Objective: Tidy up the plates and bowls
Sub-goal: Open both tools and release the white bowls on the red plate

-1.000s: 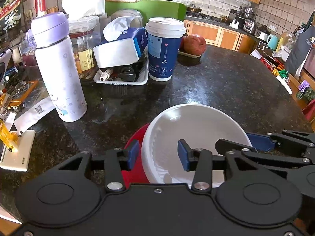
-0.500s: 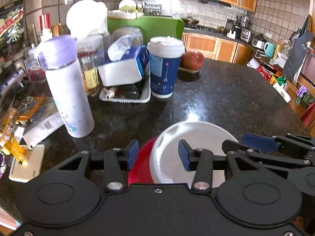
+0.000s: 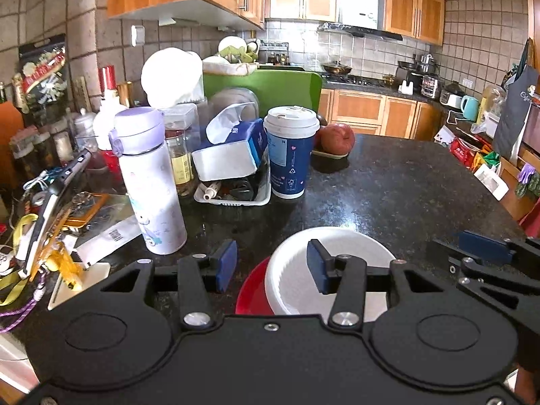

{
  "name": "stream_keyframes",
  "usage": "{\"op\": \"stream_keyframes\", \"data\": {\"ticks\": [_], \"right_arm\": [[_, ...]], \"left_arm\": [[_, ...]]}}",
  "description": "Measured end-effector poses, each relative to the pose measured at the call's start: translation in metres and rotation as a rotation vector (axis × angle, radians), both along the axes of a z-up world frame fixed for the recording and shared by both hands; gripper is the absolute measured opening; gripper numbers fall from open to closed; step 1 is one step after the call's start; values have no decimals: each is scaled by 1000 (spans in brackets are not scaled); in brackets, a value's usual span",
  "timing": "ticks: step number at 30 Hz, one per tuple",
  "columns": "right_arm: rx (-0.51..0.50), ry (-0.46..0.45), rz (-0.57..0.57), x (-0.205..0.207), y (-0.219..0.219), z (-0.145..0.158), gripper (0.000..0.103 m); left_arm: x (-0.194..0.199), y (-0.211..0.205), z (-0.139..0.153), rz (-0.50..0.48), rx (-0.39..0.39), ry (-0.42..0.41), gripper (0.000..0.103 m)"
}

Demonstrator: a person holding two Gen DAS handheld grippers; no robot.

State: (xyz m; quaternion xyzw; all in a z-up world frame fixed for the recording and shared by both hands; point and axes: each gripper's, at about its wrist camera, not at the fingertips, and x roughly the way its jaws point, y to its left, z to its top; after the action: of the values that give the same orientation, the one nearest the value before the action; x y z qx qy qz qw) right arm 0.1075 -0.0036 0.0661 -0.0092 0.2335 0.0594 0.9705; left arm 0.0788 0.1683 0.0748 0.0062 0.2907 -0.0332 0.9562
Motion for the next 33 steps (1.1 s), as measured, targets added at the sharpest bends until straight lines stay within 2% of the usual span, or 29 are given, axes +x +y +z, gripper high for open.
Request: {"op": "stream_keyframes", "data": {"ticks": [6,18,24,33], "right_arm": [[48,52,16,-17,-16,-5,40],[73,139,21,-52,-35,-14,40],[80,147,27,-68,-36,-15,40],[74,135,26,-83,-38,-12,40]], "left_arm": [[-15,-17,-4,-3,28,21,57],[-49,-43,-16,52,63,78,57],[-64,-47,-16,62,79,63,57],[-71,-49,-19,57,62,78,57]]}}
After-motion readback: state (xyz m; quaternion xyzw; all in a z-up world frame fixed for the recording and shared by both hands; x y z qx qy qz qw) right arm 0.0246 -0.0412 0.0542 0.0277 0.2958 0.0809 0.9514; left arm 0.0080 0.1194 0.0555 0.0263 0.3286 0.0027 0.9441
